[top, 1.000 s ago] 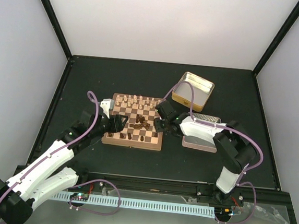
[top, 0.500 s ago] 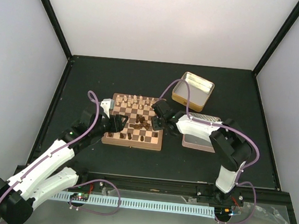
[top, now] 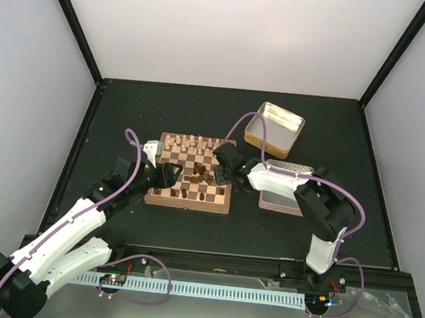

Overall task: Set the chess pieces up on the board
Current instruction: Pick up the chess piece from the chessboard.

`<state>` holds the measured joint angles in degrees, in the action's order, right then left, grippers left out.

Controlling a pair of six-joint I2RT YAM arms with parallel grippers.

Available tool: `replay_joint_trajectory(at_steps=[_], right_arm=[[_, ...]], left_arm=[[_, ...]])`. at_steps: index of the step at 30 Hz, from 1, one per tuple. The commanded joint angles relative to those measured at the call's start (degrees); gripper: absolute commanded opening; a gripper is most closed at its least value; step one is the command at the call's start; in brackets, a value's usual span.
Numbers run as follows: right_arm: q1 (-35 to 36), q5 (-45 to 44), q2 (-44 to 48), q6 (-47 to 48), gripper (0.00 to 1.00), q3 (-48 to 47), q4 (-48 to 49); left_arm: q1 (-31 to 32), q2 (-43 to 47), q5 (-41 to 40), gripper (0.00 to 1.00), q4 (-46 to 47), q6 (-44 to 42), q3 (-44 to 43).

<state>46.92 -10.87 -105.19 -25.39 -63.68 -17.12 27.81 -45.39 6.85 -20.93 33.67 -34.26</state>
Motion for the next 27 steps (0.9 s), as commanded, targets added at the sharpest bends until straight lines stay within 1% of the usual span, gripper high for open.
replay_joint_trajectory(at_steps=[1, 7, 13, 18, 22, 27], right_arm=[[0.46, -1.75, -0.86, 0.89, 0.14, 0.46, -1.04], [0.49, -2.17, 3.29, 2.31, 0.12, 3.78, 3.98], [0.51, 0.88, 6.39, 3.67, 0.12, 6.46, 9.47], [0.49, 6.64, 10.87, 4.65, 0.12, 10.20, 16.27], [0.53, 11.75, 13.96, 4.84, 0.12, 12.83, 20.73], [0.46, 19.02, 16.49, 3.81, 0.12, 15.98, 26.56]], left_arm=[[-0.31, -0.06, 1.09, 0.62, 1.02, 0.69, -2.08], [-0.31, -0.67, 4.12, 0.62, 2.32, 2.32, -2.04], [-0.33, -2.95, 9.13, 0.63, 6.29, 6.52, -1.99], [-0.30, -7.53, 15.82, 0.64, 10.51, 10.20, -2.20], [-0.40, -13.21, 20.56, 0.65, 14.20, 12.90, -2.83], [-0.40, -19.07, 22.51, 0.65, 18.72, 15.37, -3.45]])
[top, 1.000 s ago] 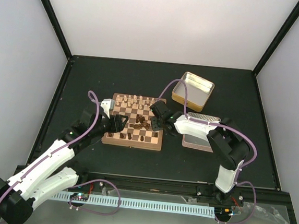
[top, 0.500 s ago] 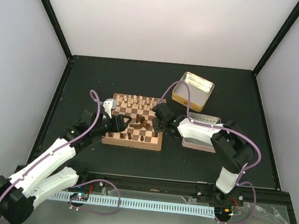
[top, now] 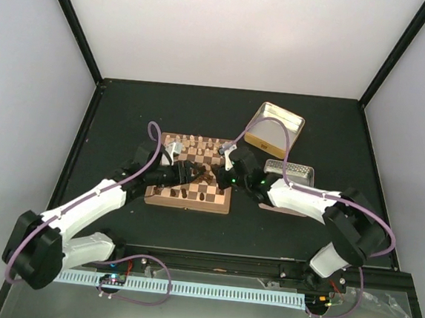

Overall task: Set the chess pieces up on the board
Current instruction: Pick up the chess piece from the chessboard.

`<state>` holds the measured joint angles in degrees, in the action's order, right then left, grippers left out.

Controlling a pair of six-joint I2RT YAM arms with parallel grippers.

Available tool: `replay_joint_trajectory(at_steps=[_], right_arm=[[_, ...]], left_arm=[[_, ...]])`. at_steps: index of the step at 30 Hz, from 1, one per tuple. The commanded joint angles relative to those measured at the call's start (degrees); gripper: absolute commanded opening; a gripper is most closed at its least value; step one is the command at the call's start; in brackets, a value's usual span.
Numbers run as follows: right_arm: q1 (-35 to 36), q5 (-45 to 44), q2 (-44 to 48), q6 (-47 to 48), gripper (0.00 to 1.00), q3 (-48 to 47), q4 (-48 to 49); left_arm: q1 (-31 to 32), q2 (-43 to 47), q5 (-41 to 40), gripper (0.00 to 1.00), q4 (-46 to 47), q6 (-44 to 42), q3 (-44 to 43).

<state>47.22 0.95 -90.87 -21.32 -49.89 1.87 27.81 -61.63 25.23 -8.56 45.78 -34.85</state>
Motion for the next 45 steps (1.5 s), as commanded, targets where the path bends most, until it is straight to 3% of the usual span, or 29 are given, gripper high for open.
replay_joint_trajectory(at_steps=[1, 8, 20, 26, 29, 35, 45], right_arm=[[0.18, 8.35, 2.34, -0.55, 0.12, 2.74, 8.55], [0.17, 13.61, 2.18, -1.85, 0.13, 4.48, 12.16], [0.15, 14.44, 1.10, -3.18, 0.13, 4.76, 14.01], [0.13, 13.11, 0.61, -1.24, 0.13, 3.40, 11.73], [0.12, 10.33, 0.28, 1.11, 0.13, 2.08, 8.29], [0.15, 4.67, 0.23, 3.62, 0.13, -0.57, 2.23], [0.18, 3.96, 3.58, -2.27, 0.13, -1.58, -0.87]], left_arm=[[-0.46, -3.88, 4.23, 0.65, 7.06, 3.79, -2.81], [-1.16, -9.86, 2.57, 0.58, 14.33, 5.80, -2.23], [-1.81, -14.26, 1.73, 0.28, 18.05, 5.52, -1.13], [-2.25, -15.50, 1.42, 0.08, 17.77, 3.09, -1.57], [-2.38, -15.63, -0.64, 0.02, 14.87, -0.36, -2.93], [-2.50, -14.01, -7.59, 0.02, 6.24, -6.18, -5.96], [-1.45, -3.57, -29.62, 0.01, -16.12, -13.71, -6.09]])
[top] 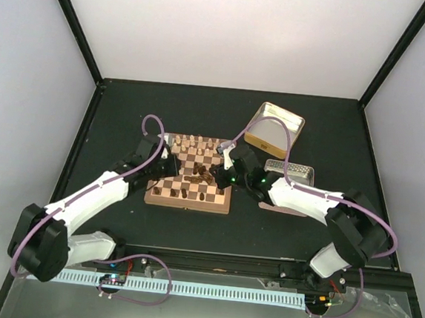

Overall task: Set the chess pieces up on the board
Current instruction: Pick up the chess piece from the chessboard.

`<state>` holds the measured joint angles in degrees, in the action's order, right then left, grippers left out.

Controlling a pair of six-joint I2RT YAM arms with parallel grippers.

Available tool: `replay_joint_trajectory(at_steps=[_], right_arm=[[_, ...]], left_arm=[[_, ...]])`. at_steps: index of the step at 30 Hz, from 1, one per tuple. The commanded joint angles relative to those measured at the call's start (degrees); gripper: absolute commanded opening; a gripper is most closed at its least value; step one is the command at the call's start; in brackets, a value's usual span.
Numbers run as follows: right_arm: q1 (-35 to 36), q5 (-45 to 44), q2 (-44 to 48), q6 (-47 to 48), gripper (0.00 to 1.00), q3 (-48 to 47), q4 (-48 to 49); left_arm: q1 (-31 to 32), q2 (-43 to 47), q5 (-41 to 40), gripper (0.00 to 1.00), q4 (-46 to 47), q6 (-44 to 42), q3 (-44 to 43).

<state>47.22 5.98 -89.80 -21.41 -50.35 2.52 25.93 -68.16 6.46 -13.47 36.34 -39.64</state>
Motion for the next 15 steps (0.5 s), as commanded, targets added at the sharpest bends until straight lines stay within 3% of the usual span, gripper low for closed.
replay_joint_trajectory(at_steps=[1, 6, 15], right_arm=[[0.24, -0.67, 2.85, -2.56, 0.13, -1.05, -1.55], [0.50, 0.07, 4.23, -3.54, 0.13, -1.15, -1.88], [0.61, -0.03, 5.37, -3.73, 0.13, -0.51, -2.55]], left_arm=[[0.46, 3.50, -11.92, 0.02, -11.92, -4.40, -0.89], [0.03, 1.40, -17.09, 0.02, -12.68, -4.10, 1.14], [-2.48, -5.67, -17.02, 0.03, -14.03, -2.91, -0.40]])
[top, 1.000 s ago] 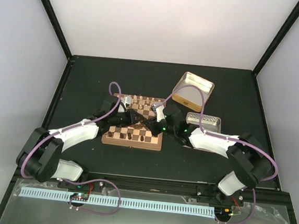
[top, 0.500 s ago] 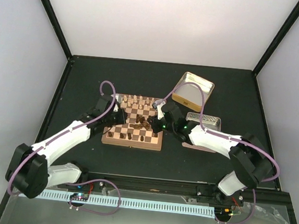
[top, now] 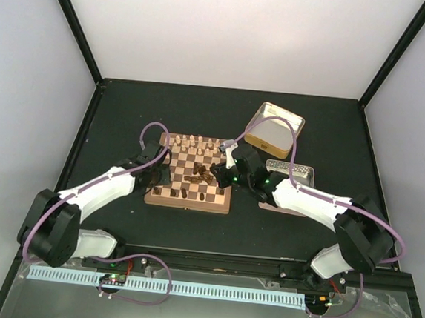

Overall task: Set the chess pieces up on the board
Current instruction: Place the chess piece on the chessboard.

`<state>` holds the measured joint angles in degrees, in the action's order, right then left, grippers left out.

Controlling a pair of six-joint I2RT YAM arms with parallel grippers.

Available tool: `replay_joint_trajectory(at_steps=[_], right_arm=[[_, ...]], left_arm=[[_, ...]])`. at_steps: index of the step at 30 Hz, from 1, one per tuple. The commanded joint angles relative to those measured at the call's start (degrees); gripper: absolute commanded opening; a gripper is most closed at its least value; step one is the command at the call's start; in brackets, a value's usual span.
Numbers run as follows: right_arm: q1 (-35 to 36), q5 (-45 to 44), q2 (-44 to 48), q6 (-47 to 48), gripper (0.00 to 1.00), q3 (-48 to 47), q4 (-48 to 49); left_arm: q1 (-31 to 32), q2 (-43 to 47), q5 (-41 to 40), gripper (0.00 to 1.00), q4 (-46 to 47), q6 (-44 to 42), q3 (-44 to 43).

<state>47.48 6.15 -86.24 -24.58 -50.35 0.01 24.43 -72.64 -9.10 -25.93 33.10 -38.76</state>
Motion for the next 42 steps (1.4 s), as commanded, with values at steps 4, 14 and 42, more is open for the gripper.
replay_joint_trajectory(at_steps=[4, 14, 42], right_arm=[[0.37, 0.00, 1.87, -0.56, 0.14, -0.47, -0.01], [0.42, 0.23, 1.77, -0.63, 0.14, -0.89, -0.08], [1.61, 9.89, 2.73, 16.10, 0.15, 2.08, 13.72]], left_arm=[[-1.28, -2.66, -0.84, 0.04, -0.73, 0.60, -0.44], [-2.53, -4.44, -0.79, 0.08, -1.34, 0.00, -0.42], [-2.63, 14.76, 19.17, 0.56, -2.96, -3.83, -9.41]])
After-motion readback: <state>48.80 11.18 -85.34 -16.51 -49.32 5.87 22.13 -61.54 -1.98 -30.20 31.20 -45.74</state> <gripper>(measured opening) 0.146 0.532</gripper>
